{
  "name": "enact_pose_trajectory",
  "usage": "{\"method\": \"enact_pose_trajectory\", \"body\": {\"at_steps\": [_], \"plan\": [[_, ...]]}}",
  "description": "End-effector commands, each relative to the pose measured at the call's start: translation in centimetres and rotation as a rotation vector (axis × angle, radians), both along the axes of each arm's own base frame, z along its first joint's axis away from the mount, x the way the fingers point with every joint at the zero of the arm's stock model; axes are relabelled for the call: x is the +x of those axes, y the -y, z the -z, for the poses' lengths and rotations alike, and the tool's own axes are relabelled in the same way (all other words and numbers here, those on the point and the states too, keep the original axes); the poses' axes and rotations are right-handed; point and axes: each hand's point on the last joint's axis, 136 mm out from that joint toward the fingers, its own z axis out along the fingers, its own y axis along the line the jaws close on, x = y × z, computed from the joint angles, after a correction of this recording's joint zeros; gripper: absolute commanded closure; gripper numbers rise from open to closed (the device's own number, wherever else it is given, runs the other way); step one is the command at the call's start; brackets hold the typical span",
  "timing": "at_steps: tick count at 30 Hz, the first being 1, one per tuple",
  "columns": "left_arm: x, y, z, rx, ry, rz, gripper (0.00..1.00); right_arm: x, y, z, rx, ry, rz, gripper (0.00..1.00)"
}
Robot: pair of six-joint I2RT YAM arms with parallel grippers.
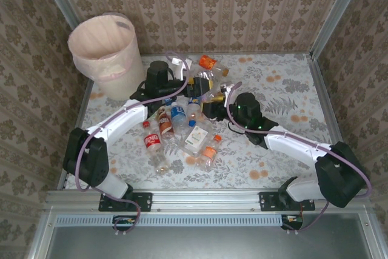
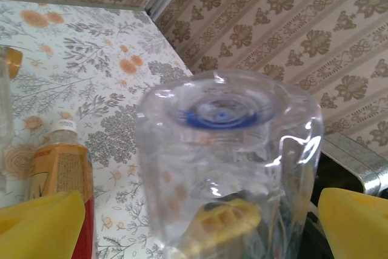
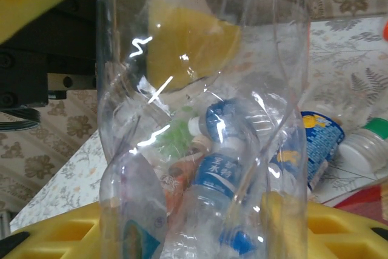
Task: Put the plastic bottles in the bin
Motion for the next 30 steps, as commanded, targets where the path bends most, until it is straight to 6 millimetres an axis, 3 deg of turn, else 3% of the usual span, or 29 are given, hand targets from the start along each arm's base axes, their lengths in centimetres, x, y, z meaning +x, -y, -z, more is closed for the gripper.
{"method": "enact_pose_trajectory", "body": {"at_steps": [1, 4, 10, 13, 21, 30], "plan": [[-0.7, 0.9, -0.9, -0.029, 0.065, 0.063, 0.0, -0.2, -1.5, -1.9, 0.05, 0.007, -0.066, 0.44], [-0.4, 0.9, -0.7, -0.025, 0.059, 0.054, 0.04, -0.3, -2.0, -2.1, 0.059, 0.003, -0.09, 0.43], [-0.1, 1.0, -0.2, -0.003, 0.036, 0.042, 0.29, -0.3, -2.5, -2.7, 0.065, 0.0, -0.12, 0.42], [0.0, 1.0, -0.1, 0.0, 0.025, 0.044, 0.35, -0.6, -2.8, -2.8, 0.046, -0.005, -0.142, 0.4], [0.5, 0.6, 0.2, 0.022, 0.026, -0.001, 0.4, -0.7, -2.6, -2.3, 0.018, -0.03, -0.149, 0.33], [1.5, -0.4, 0.7, 0.065, 0.044, -0.084, 0.43, -0.7, -1.4, -2.3, 0.016, -0.08, -0.116, 0.13]]}}
